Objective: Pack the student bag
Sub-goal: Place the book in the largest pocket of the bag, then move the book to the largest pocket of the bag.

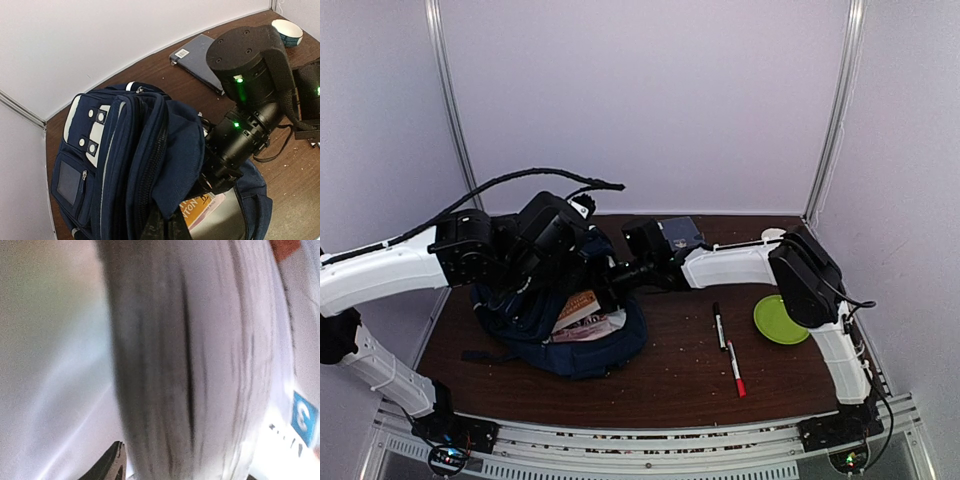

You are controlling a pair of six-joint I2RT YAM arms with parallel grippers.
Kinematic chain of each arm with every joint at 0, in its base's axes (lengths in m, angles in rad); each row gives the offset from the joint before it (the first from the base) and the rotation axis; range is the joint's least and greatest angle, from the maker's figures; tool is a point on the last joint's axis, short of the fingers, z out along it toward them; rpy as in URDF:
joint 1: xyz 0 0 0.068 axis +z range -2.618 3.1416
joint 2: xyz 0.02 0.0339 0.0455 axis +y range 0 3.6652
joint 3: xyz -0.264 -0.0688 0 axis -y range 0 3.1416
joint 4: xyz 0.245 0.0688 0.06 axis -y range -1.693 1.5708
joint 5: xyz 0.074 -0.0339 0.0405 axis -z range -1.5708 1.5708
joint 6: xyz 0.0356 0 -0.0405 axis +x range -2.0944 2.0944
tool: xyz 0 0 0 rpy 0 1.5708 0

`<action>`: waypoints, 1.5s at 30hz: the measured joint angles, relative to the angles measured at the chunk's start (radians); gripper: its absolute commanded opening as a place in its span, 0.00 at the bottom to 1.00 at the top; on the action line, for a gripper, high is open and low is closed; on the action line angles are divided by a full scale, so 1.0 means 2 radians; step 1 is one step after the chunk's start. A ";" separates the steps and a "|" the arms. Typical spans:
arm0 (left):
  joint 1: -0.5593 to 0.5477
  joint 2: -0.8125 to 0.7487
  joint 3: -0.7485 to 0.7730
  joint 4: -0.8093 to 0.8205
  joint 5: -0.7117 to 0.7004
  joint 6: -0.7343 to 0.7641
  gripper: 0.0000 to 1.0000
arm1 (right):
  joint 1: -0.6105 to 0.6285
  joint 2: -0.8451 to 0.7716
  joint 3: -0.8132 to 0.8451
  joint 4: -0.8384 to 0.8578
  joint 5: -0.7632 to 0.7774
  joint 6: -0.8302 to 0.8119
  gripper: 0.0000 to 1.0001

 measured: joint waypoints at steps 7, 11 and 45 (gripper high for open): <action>0.001 -0.002 -0.007 0.000 -0.002 -0.010 0.00 | 0.009 -0.035 0.000 -0.134 0.053 -0.102 0.65; 0.003 -0.007 -0.010 0.000 -0.004 -0.010 0.00 | 0.015 -0.038 0.024 -0.224 0.103 -0.192 0.67; 0.009 -0.044 -0.043 0.015 0.001 -0.010 0.00 | 0.064 -0.210 -0.158 -0.205 0.244 -0.777 0.00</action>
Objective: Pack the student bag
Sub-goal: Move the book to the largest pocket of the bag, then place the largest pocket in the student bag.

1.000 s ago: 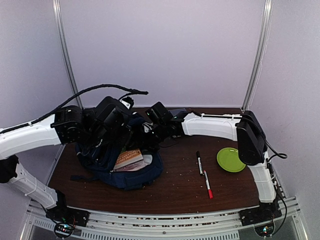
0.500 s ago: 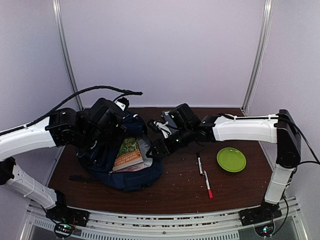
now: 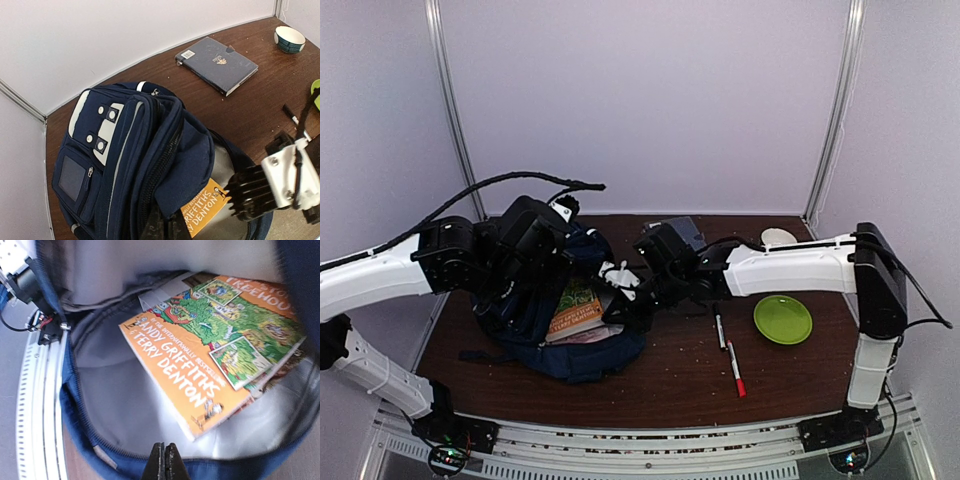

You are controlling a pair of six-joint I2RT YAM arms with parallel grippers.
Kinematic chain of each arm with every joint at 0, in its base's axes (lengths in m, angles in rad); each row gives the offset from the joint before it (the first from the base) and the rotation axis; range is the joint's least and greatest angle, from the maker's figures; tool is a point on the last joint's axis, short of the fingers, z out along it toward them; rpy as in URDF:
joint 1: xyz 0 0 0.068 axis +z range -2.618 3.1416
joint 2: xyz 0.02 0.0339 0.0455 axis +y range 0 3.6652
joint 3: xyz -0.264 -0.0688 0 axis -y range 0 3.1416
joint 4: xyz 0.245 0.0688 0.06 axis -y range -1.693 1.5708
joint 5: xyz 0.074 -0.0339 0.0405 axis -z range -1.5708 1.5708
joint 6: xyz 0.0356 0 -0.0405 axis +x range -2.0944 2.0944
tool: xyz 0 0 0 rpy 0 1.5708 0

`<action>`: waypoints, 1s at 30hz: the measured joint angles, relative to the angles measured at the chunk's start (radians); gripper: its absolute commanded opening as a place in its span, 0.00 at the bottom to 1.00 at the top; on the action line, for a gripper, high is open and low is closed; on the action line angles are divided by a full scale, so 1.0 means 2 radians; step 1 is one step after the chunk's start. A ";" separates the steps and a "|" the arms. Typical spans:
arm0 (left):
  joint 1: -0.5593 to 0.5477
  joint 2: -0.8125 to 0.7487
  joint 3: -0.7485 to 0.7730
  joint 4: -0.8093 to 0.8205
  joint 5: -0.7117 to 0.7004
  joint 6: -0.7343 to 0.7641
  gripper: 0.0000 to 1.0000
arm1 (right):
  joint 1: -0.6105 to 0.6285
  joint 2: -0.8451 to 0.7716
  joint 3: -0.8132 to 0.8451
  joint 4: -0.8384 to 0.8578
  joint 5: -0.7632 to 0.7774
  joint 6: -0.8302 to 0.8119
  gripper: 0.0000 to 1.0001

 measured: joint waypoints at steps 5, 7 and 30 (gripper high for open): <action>0.000 -0.002 0.000 0.000 0.001 0.000 0.00 | 0.001 0.061 0.041 -0.001 0.001 -0.002 0.00; 0.000 -0.005 -0.001 0.000 0.003 0.001 0.00 | 0.000 0.078 0.057 -0.002 0.005 0.002 0.00; 0.005 -0.009 -0.021 0.024 0.024 0.004 0.00 | -0.064 0.015 -0.027 0.004 -0.026 0.076 0.00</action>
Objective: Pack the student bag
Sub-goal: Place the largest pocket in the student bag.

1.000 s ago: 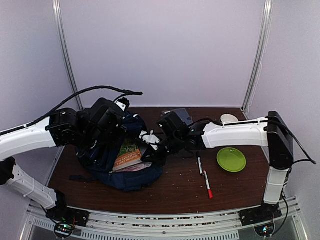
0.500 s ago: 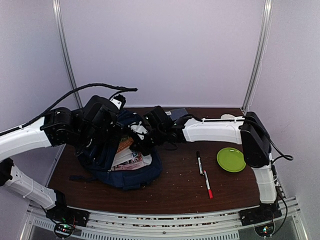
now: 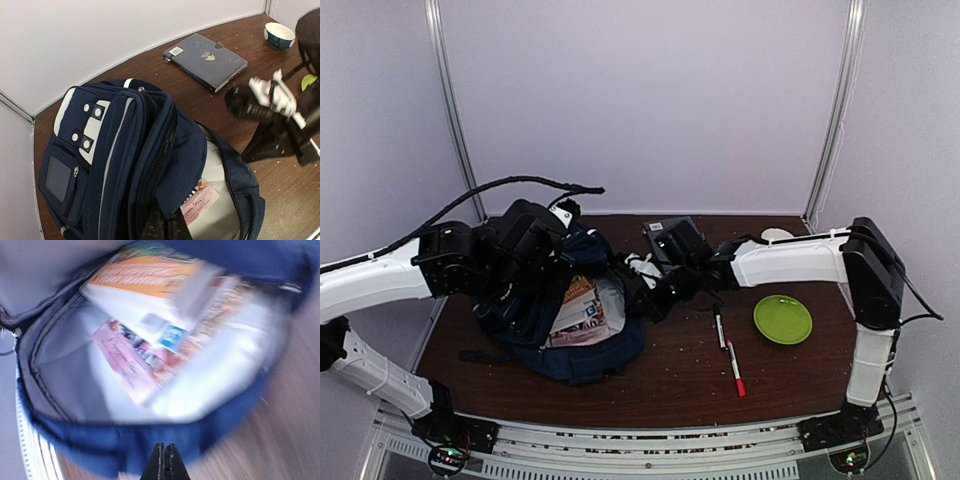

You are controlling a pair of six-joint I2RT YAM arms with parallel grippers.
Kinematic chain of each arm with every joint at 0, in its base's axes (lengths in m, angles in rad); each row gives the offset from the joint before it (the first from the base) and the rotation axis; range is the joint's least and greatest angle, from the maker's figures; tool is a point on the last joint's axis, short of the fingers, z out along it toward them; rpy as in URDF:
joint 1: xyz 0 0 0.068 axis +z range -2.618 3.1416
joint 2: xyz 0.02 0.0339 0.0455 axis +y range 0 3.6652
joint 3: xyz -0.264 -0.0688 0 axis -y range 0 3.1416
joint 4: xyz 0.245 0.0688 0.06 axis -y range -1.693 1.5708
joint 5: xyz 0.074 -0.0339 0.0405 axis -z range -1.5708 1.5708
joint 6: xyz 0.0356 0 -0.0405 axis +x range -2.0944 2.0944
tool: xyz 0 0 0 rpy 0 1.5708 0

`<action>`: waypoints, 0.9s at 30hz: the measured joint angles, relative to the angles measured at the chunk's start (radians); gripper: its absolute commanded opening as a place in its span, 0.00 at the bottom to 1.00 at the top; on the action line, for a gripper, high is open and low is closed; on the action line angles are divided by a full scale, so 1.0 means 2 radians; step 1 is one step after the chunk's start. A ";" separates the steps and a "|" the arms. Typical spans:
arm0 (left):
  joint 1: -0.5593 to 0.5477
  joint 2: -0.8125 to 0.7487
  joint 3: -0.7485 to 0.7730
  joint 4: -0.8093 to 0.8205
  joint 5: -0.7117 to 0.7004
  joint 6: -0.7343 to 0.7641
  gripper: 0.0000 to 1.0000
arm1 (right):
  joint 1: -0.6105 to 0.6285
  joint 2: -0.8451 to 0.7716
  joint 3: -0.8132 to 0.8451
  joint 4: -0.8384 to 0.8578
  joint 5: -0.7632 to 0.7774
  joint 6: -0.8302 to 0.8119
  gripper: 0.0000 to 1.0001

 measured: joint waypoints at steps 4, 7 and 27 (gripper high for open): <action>0.000 0.010 -0.016 0.019 0.029 0.003 0.00 | -0.054 -0.054 -0.040 -0.011 -0.014 0.009 0.00; -0.001 0.032 -0.026 0.037 0.060 0.003 0.00 | -0.106 -0.069 -0.047 -0.017 -0.020 0.020 0.00; 0.028 0.171 0.062 0.110 0.280 0.032 0.68 | -0.342 0.104 0.196 -0.139 -0.035 0.113 0.45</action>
